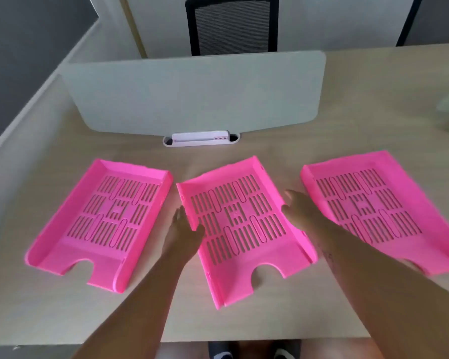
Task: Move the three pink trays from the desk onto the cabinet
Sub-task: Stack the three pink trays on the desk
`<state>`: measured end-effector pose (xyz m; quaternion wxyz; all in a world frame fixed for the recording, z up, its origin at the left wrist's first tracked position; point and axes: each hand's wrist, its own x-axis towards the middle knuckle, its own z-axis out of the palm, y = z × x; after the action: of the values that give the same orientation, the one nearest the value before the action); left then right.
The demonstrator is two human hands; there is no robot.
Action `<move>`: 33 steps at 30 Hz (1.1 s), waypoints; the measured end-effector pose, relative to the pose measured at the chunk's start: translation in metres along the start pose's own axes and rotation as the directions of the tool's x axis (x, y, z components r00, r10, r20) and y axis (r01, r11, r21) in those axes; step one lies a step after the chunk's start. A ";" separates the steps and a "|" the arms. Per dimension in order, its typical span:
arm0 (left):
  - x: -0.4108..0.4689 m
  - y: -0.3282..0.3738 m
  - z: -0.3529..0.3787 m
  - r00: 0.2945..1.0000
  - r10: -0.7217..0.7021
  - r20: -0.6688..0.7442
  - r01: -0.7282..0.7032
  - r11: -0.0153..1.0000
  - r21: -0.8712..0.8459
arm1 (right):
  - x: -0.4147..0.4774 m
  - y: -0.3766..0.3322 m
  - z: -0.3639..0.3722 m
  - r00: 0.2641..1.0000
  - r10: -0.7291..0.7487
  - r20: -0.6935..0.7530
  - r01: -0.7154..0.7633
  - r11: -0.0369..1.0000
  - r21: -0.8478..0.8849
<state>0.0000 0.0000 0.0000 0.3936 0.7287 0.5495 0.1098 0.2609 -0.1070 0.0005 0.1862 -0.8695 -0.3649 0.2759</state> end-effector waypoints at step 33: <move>0.072 -0.026 -0.003 0.992 0.002 0.129 0.013 0.993 -0.114 | -0.027 0.006 0.072 0.978 0.173 -0.116 -0.157 0.978 0.140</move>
<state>0.0064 0.0670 -0.0360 0.4698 0.7091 0.5175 0.0927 0.2042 -0.1218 -0.0496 0.2419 -0.8986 -0.2600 0.2577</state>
